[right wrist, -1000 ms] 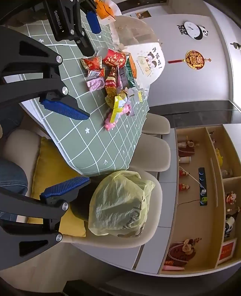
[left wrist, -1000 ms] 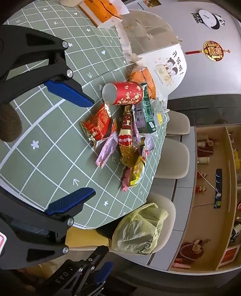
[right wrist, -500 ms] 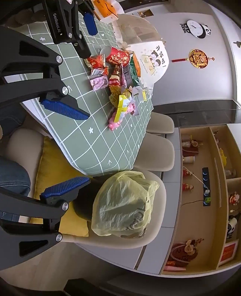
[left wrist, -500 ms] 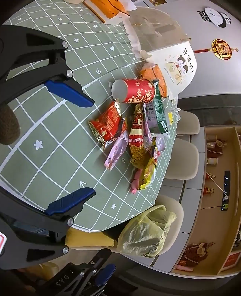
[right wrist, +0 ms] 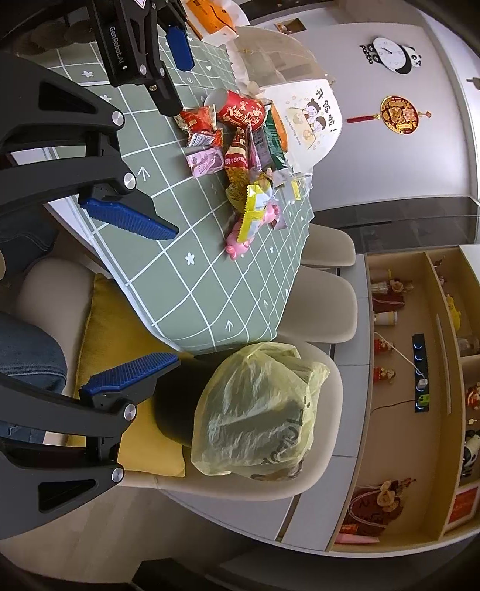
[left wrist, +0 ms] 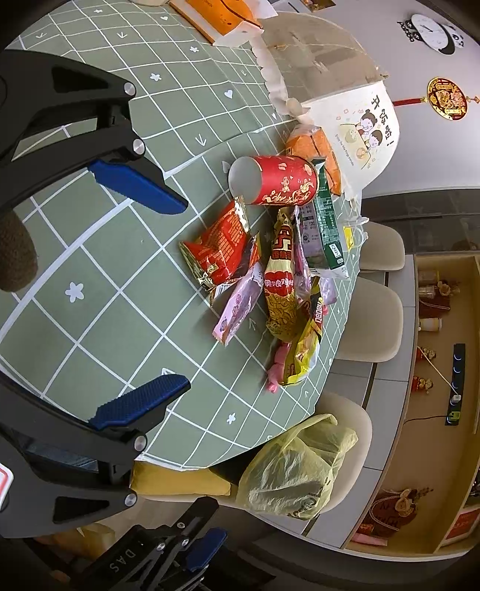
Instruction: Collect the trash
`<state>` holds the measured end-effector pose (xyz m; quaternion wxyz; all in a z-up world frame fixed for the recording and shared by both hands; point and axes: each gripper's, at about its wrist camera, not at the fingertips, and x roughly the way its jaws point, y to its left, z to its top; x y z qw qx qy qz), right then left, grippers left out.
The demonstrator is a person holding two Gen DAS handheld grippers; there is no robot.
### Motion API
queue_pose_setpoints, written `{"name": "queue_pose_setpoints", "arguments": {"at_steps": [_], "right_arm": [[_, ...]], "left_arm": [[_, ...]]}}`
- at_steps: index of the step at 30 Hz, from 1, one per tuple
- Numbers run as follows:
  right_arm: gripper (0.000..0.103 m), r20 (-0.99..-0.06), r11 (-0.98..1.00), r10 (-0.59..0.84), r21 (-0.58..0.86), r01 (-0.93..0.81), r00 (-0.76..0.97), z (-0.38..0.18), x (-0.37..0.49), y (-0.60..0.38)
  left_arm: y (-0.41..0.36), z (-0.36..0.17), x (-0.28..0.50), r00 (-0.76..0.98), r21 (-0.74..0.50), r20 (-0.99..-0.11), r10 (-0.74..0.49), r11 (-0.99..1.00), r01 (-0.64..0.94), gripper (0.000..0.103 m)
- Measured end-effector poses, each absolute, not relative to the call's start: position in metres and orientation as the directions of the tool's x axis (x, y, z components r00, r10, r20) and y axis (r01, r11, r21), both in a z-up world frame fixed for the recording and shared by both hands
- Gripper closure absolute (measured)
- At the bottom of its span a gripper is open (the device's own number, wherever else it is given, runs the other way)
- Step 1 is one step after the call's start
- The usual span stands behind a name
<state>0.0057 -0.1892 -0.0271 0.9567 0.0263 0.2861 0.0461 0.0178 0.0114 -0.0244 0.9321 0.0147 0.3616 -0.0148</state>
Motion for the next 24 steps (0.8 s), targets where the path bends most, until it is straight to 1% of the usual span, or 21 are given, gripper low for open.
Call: {"name": "queue_pose_setpoints", "arguments": {"at_steps": [24], "right_arm": [[0.043,-0.545,0.995,0.098,0.079,-0.065,0.833,-0.0272,0.0041,-0.192]], "left_arm": [[0.0097,-0.0226,0.0177,0.743,0.033,-0.669,-0.009,0.999,0.042,0.019]]}}
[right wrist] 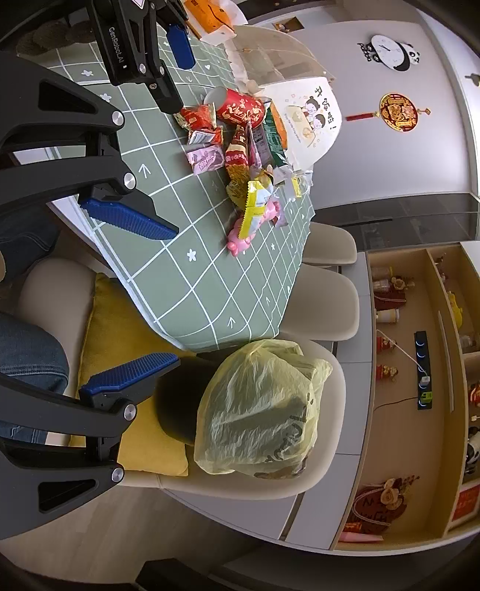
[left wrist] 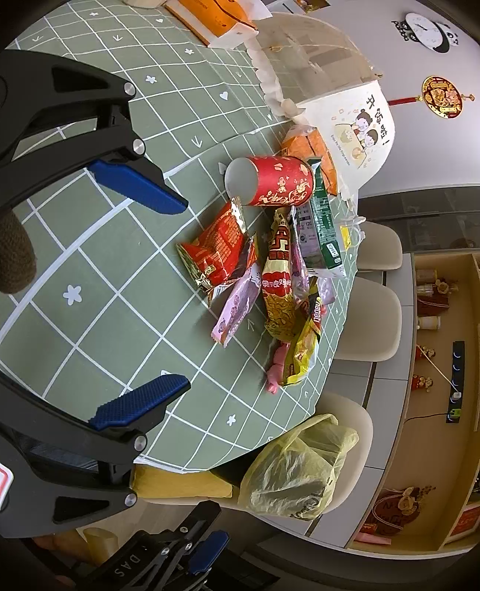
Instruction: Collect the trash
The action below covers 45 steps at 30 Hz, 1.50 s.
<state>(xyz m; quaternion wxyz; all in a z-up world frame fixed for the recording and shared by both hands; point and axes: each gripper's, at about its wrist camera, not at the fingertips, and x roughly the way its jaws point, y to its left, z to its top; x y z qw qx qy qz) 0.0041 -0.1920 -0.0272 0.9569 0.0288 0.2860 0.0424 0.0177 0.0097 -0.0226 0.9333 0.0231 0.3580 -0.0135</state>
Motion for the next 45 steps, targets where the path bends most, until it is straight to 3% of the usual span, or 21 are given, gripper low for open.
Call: {"name": "queue_pose_setpoints", "arguments": {"at_steps": [45], "right_arm": [[0.043,-0.542,0.997,0.069,0.053,-0.048,0.837,-0.0252,0.0106,-0.2007]], "left_arm": [[0.0076,-0.0213,0.0175,0.746,0.03,-0.666,-0.019,0.998,0.052,0.019]]}}
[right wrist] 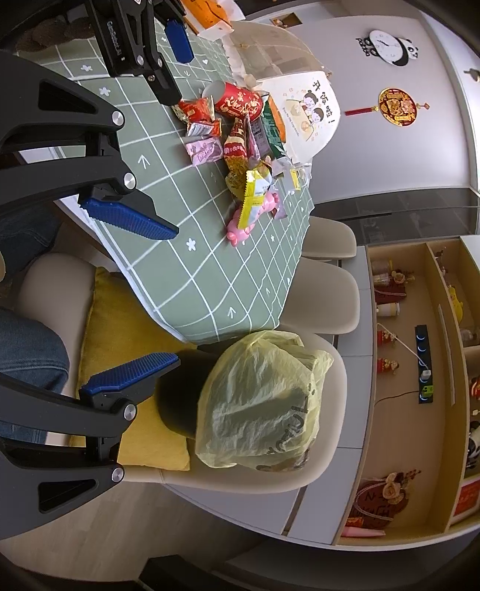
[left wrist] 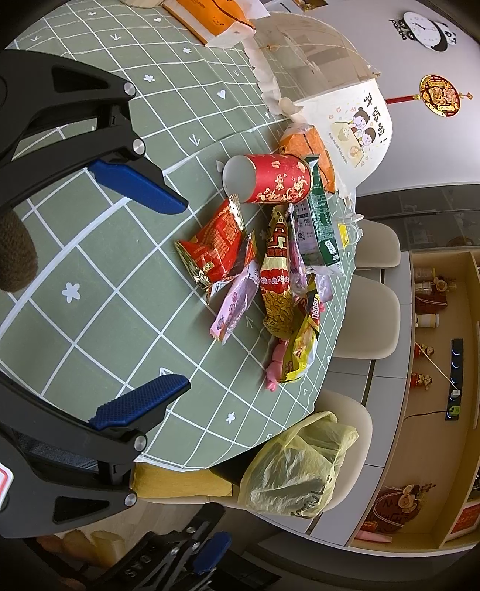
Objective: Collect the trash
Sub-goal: 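Grasp the red paper cup with the left tool while the right tool grasps the yellow snack bag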
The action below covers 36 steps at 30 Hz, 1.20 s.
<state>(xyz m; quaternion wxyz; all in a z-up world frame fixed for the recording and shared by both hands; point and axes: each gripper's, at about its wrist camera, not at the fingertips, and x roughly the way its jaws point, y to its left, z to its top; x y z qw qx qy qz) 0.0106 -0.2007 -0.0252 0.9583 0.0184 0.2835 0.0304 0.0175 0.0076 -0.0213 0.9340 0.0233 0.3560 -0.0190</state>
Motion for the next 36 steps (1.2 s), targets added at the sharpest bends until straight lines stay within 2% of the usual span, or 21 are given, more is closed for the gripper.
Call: {"name": "queue_pose_setpoints", "arguments": {"at_steps": [3,5,8,12,15,18,22,27,32,35,36], "right_arm": [[0.043,-0.522,0.998,0.062,0.009,-0.067,0.851,-0.019,0.029,-0.201],[0.043,-0.516,0.993,0.108,0.015,-0.118,0.85,-0.014,0.047,-0.201],[0.043,-0.521,0.973,0.216,0.049,-0.224,0.826,-0.007,0.075,-0.197],[0.043,-0.532,0.909,0.403,0.135,-0.395,0.745,-0.001,0.112,-0.185],[0.043,-0.536,0.884,0.446,0.139,-0.446,0.717,0.003,0.139,-0.173],[0.043,-0.539,0.862,0.482,0.15,-0.485,0.691,0.006,0.174,-0.161],[0.043,-0.581,0.813,0.537,0.163,-0.559,0.612,-0.002,0.23,-0.145],[0.043,-0.584,0.683,0.661,0.209,-0.7,0.471,-0.009,0.284,-0.13],[0.043,-0.634,0.538,0.719,0.246,-0.806,0.286,-0.013,0.279,-0.111],[0.043,-0.66,0.523,0.708,0.251,-0.815,0.251,-0.014,0.26,-0.105],[0.043,-0.661,0.518,0.712,0.268,-0.812,0.236,-0.014,0.253,-0.104]], "left_arm": [[0.012,-0.022,0.028,0.724,-0.024,-0.685,-0.085,0.995,0.093,0.019],[0.018,-0.021,0.037,0.728,-0.035,-0.678,-0.101,0.994,0.105,0.019],[0.033,-0.013,0.051,0.769,-0.022,-0.633,-0.092,0.995,0.101,0.019],[0.072,0.004,0.074,0.804,-0.071,-0.589,-0.081,0.996,0.049,0.019],[0.095,0.009,0.09,0.816,-0.075,-0.576,-0.043,0.997,0.0,0.018],[0.118,0.007,0.117,0.801,-0.095,-0.598,-0.006,0.993,-0.063,0.018],[0.133,0.0,0.153,0.761,-0.166,-0.649,-0.029,0.981,-0.104,0.014],[0.131,-0.002,0.184,0.739,-0.088,-0.673,0.045,0.986,-0.139,0.014],[0.139,0.003,0.185,0.699,0.039,-0.694,0.175,0.978,-0.205,0.014],[0.15,-0.003,0.189,0.641,-0.018,-0.759,0.116,0.98,-0.199,0.016],[0.152,-0.007,0.191,0.619,-0.035,-0.78,0.094,0.981,-0.193,0.019]]}}
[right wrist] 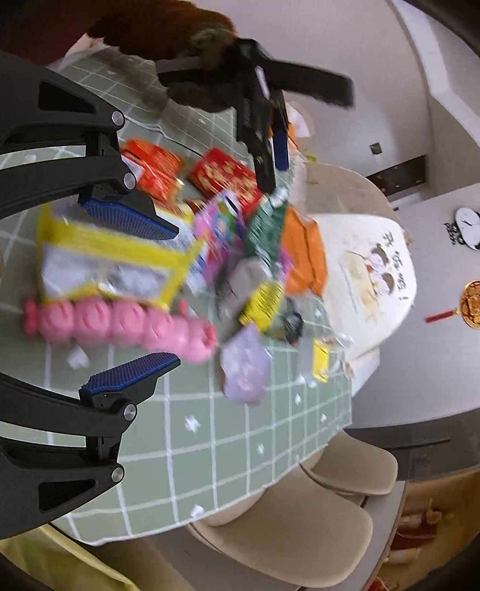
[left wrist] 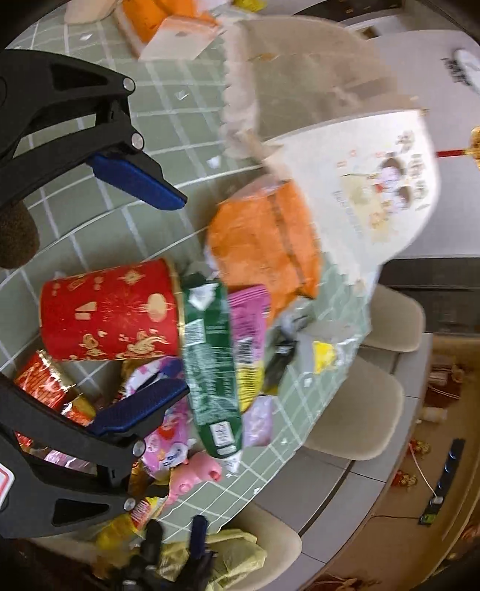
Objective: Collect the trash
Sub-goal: 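Grasp the red paper cup with the left tool while the right tool grasps the yellow snack bag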
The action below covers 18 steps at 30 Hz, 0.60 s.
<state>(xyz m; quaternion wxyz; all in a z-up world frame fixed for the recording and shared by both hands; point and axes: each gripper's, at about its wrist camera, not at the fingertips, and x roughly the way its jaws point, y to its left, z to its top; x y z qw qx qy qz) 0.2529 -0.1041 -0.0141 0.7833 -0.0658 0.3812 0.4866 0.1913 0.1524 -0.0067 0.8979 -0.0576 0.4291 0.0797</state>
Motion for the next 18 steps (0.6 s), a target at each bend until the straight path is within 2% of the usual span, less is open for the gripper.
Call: {"name": "queue_pose_setpoints", "arguments": {"at_steps": [2,4,10,11,13,16,18], "right_arm": [[0.043,-0.66,0.515,0.714,0.269,-0.814,0.234,-0.016,0.242,-0.104],[0.043,-0.677,0.533,0.683,0.207,-0.821,0.273,-0.024,0.226,-0.098],[0.05,-0.721,0.615,0.595,0.125,-0.779,0.355,-0.043,0.198,-0.089],[0.053,-0.723,0.625,0.587,0.12,-0.772,0.363,-0.044,0.196,-0.091],[0.068,-0.727,0.637,0.574,0.107,-0.764,0.377,-0.039,0.189,-0.093],[0.077,-0.704,0.636,0.587,0.096,-0.766,0.399,-0.025,0.175,-0.1],[0.078,-0.679,0.638,0.608,0.109,-0.762,0.412,-0.012,0.169,-0.107]], "left_arm": [[0.151,-0.011,0.194,0.601,-0.045,-0.797,0.058,0.987,-0.154,0.023],[0.149,-0.011,0.192,0.614,-0.033,-0.788,0.044,0.993,-0.113,0.026],[0.142,-0.007,0.174,0.655,-0.039,-0.756,0.016,0.997,-0.069,0.026],[0.14,-0.007,0.171,0.651,-0.034,-0.759,0.017,0.997,-0.066,0.026],[0.137,-0.01,0.164,0.645,-0.029,-0.764,0.028,0.997,-0.078,0.03],[0.139,-0.017,0.157,0.629,-0.071,-0.777,0.015,0.991,-0.111,0.031],[0.145,-0.021,0.154,0.619,-0.113,-0.785,0.003,0.982,-0.148,0.032]]}}
